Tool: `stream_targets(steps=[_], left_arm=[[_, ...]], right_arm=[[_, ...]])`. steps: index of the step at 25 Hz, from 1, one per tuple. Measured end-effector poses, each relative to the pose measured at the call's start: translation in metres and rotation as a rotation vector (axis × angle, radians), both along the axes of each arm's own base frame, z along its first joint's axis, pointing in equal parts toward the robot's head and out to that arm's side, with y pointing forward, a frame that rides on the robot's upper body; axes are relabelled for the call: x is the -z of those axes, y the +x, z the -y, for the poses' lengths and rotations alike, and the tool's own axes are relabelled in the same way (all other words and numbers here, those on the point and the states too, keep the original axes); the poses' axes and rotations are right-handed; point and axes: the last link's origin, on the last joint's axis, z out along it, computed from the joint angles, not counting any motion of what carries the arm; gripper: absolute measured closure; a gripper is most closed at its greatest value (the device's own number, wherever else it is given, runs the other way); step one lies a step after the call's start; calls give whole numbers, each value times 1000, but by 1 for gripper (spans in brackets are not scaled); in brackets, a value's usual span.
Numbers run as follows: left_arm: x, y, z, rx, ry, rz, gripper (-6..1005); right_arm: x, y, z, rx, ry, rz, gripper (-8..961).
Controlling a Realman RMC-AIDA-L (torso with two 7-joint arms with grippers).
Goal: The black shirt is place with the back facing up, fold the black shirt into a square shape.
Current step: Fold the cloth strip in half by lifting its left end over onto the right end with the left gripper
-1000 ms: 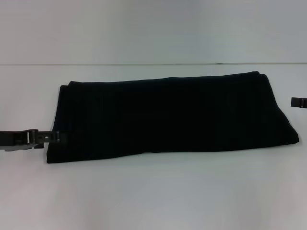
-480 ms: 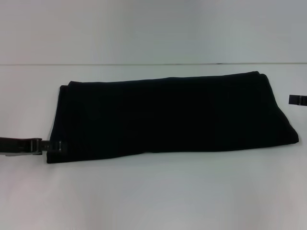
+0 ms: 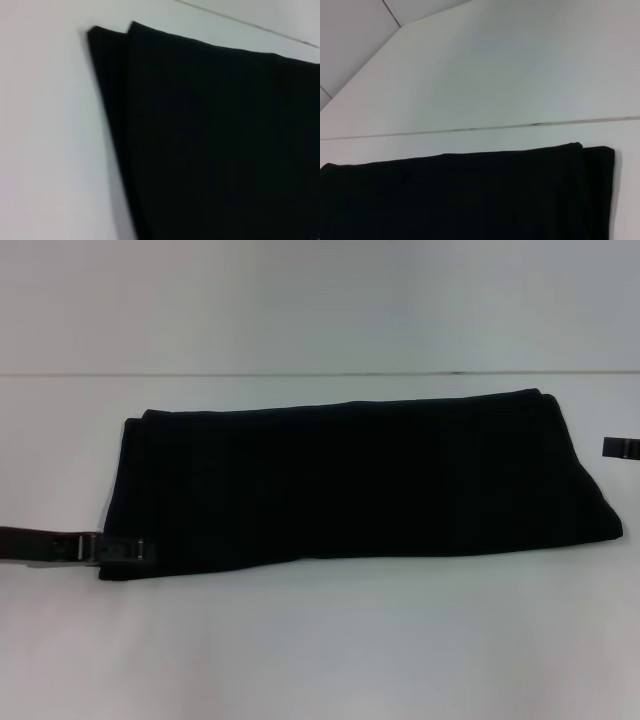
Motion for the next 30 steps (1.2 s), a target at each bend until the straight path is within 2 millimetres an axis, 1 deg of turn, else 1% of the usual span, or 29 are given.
stream_targets(steps=[2,8,14,19,24,29,30], left_arm=[[1,3,0,12,-13,7,49],[4,8,-2,28,-32,0,125],[1,6,-5,16,-14,-10,217],[-3,-1,-7,-1,12,-56,293],[-5,-5,-7,-9,20,-77,533],[-5,-4,-8,-7,21,-79,740],[-5,-4,-9,-6,20,-79,706]], right_arm=[[0,0,0,0,-1,2,129],[-2,1,1,2,2,6,131],[-3,1,1,1,5,6,132],[-2,1,0,-1,6,5,132],[-2,1,0,0,7,4,132],[-3,1,0,1,11,2,131],[-3,1,0,2,12,2,131]])
